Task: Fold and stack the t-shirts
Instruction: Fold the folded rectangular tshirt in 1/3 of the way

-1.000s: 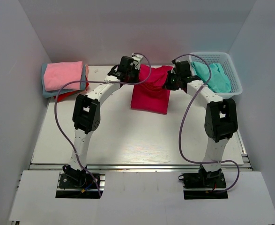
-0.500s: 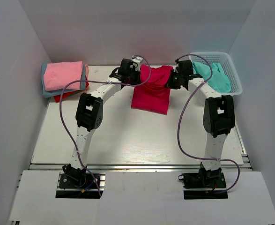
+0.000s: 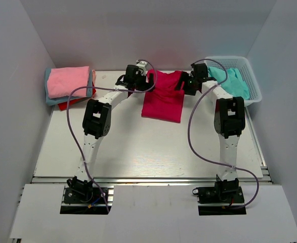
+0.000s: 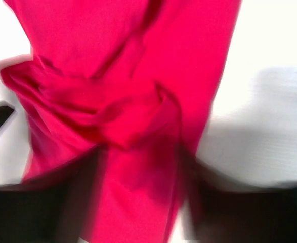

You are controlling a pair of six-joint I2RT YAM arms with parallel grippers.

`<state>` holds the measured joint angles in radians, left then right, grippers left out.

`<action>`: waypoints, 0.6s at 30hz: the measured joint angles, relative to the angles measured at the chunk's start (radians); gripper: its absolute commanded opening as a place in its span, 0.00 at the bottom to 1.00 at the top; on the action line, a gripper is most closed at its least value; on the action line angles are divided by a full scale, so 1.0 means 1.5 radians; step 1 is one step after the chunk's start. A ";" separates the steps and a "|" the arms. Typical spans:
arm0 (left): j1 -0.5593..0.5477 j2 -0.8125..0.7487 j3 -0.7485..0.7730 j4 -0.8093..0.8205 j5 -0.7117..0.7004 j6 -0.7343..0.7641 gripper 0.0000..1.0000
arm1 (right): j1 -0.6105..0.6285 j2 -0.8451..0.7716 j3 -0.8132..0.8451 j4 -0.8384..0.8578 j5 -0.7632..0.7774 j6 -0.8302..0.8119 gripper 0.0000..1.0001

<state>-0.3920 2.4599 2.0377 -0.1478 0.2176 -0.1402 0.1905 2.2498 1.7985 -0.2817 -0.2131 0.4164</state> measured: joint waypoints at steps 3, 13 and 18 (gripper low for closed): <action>0.003 0.000 0.006 0.011 -0.005 0.002 1.00 | -0.005 0.020 0.063 -0.011 0.001 -0.021 0.90; 0.004 -0.156 -0.140 -0.021 0.009 0.004 1.00 | 0.010 -0.102 -0.073 0.032 -0.097 -0.065 0.90; -0.003 -0.333 -0.356 -0.030 0.011 0.001 1.00 | 0.052 -0.093 -0.087 0.042 -0.165 -0.086 0.90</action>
<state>-0.3962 1.9598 1.5036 -0.1921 0.2344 -0.1387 0.2680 2.1101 1.6672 -0.2188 -0.4606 0.2871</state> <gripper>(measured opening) 0.994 0.902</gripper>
